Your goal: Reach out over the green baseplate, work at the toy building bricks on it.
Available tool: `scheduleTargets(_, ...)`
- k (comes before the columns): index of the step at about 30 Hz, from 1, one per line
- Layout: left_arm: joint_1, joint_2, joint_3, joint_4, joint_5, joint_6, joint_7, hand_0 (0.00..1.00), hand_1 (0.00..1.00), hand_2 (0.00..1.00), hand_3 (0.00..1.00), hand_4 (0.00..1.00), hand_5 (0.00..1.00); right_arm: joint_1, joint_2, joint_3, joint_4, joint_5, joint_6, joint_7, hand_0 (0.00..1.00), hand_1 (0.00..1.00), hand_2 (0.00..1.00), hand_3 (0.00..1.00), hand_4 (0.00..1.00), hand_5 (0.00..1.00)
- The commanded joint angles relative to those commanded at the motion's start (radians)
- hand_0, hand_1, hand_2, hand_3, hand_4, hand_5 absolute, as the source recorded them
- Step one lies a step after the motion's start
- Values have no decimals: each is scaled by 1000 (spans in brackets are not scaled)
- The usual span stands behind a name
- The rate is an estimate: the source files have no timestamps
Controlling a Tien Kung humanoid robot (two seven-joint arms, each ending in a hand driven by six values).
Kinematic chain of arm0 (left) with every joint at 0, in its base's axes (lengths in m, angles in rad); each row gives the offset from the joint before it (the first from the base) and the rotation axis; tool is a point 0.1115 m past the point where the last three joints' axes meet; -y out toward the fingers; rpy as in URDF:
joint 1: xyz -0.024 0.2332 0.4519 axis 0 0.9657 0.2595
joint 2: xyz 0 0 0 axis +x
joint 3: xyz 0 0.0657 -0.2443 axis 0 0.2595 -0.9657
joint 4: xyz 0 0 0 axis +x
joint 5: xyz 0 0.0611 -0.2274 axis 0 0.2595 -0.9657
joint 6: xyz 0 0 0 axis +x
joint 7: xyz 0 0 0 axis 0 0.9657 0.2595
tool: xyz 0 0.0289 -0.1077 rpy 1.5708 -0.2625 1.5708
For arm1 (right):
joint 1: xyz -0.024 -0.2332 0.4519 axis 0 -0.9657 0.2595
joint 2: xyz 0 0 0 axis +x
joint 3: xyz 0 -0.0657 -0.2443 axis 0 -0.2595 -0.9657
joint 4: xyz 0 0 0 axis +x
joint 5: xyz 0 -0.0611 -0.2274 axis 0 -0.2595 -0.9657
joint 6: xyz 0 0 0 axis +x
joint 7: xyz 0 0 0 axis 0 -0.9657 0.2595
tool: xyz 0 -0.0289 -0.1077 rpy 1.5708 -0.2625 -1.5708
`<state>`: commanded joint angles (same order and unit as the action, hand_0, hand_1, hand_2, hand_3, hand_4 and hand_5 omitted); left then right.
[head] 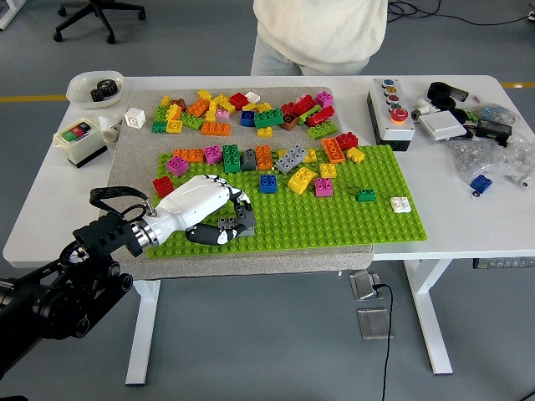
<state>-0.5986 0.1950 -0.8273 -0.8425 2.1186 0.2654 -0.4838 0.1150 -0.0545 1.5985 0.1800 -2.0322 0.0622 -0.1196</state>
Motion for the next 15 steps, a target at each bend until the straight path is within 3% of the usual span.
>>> scheduleTargets(15, 1, -4, -1, 4, 1, -1, 1, 695, 606, 520, 534, 393, 161, 1, 0, -1, 0, 1, 0, 0, 735, 613, 627, 531, 746, 509)
